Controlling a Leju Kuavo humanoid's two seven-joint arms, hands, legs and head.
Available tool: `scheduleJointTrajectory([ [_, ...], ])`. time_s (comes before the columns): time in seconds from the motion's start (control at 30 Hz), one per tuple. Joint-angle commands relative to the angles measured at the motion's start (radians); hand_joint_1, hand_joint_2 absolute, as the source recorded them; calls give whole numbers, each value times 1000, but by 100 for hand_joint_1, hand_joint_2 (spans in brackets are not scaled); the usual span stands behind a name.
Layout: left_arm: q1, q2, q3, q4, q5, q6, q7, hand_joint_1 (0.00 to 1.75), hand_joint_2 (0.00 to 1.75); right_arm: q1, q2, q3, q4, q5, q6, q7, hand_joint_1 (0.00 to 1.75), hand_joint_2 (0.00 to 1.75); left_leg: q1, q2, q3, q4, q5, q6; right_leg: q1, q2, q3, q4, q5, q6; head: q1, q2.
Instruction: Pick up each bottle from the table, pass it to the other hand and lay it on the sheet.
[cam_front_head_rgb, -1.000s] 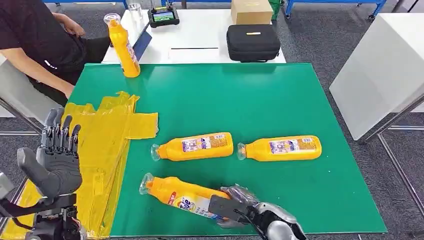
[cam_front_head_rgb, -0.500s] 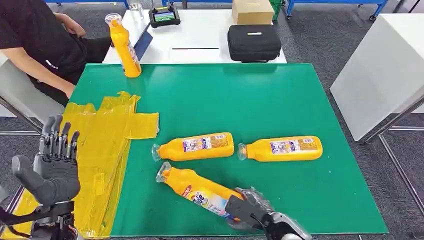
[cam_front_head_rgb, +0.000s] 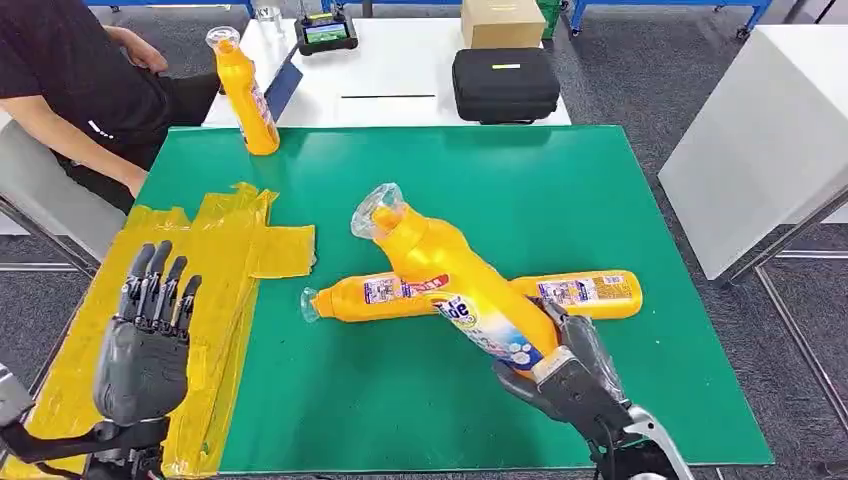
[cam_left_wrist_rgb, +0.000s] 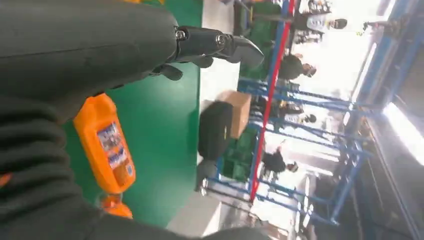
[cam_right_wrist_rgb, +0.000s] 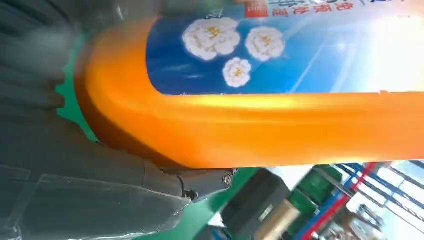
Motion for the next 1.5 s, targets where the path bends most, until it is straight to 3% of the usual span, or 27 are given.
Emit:
scheduleJointTrajectory([
  [0.03,-35,27,-59,66,35,4,-1,0,175,-49,31,-31,-86,-32,28,26,175,175,0,0,2,-1,-1,-2,0,-1,2,0,-1,0,0,0],
  [0.9,-74,35,-117,110,140,-29,5,0,175,-151,35,61,-10,-46,-34,49,175,175,1,2,2,-1,-1,-3,0,0,2,-1,0,0,0,0],
  [1.03,-134,28,-161,149,215,-48,29,0,175,-213,43,109,18,-27,-38,88,175,175,1,1,3,-1,-1,-4,1,0,3,-1,-1,0,0,0],
  [1.1,-211,126,-209,215,281,-66,33,0,175,-244,49,147,47,-4,-36,118,175,175,1,1,3,-1,-1,-4,1,0,3,-1,0,0,0,0],
  [1.13,-192,66,-170,213,341,-79,17,0,175,-250,45,159,56,-2,-38,123,175,175,0,0,2,-2,1,-2,0,-1,2,-1,0,0,0,0],
  [1.17,-187,51,-180,195,324,-75,28,0,175,-255,46,166,67,1,-39,128,175,175,1,0,4,-2,0,-4,0,-2,4,-2,0,0,0,0],
  [1.27,-248,145,-218,250,362,-84,13,0,175,-299,61,199,115,17,-35,149,175,175,1,2,3,-1,0,-3,1,1,3,-1,0,0,0,0],
  [1.5,-320,122,-261,266,383,-85,32,0,175,-404,91,270,235,49,-20,198,175,175,1,2,2,-1,1,-2,1,1,2,0,1,0,0,0],
])
